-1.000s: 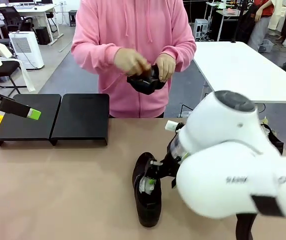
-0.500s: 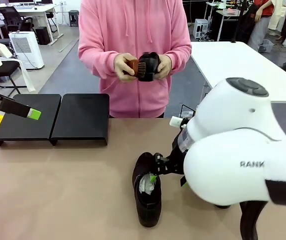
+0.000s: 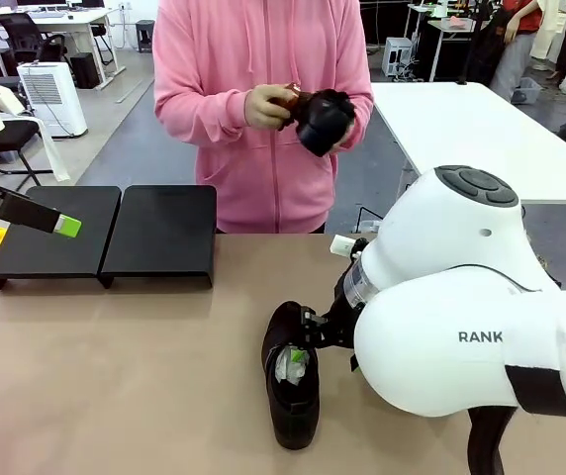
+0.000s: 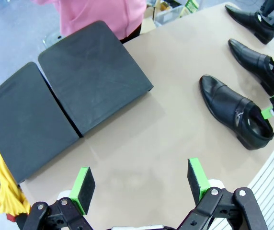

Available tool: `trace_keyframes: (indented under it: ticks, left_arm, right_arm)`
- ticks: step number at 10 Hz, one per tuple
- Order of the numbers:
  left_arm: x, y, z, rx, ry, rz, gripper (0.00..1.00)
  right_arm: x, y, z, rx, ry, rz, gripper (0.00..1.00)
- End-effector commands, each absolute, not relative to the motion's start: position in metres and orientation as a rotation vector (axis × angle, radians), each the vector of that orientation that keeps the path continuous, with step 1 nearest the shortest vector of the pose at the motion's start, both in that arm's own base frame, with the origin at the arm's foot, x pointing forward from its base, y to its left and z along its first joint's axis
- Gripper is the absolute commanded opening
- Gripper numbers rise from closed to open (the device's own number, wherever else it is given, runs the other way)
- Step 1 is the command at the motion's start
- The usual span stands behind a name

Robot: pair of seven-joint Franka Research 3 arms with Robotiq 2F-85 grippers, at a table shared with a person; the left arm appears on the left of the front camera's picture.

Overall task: Organize the shoes by placing them on the stand.
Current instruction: Place the Shoe from the middle of the table onto the Shoes Stand.

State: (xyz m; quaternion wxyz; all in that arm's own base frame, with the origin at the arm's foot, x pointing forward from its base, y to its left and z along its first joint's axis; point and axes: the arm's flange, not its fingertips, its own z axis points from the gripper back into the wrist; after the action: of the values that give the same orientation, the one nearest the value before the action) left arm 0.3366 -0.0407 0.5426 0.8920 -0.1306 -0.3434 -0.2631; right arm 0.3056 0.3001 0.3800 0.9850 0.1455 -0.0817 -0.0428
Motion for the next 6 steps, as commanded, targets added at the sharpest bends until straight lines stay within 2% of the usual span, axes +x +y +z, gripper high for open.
trace_keyframes:
  ticks: [1,4,6]
  left_arm:
    - [0.337,-0.041,0.543,-0.271,-0.713,-0.546,1.0]
    - [0.284,-0.14,0.535,-0.305,-0.605,-0.654,1.0]
    - [0.268,-0.197,0.534,-0.335,-0.432,-0.586,1.0]
  right_arm:
    - [0.299,0.278,0.4,0.312,-0.227,-0.11,1.0]
    - [0.322,0.168,0.453,0.264,-0.376,-0.435,1.0]
    - [0.34,0.105,0.465,0.191,-0.422,-0.673,1.0]
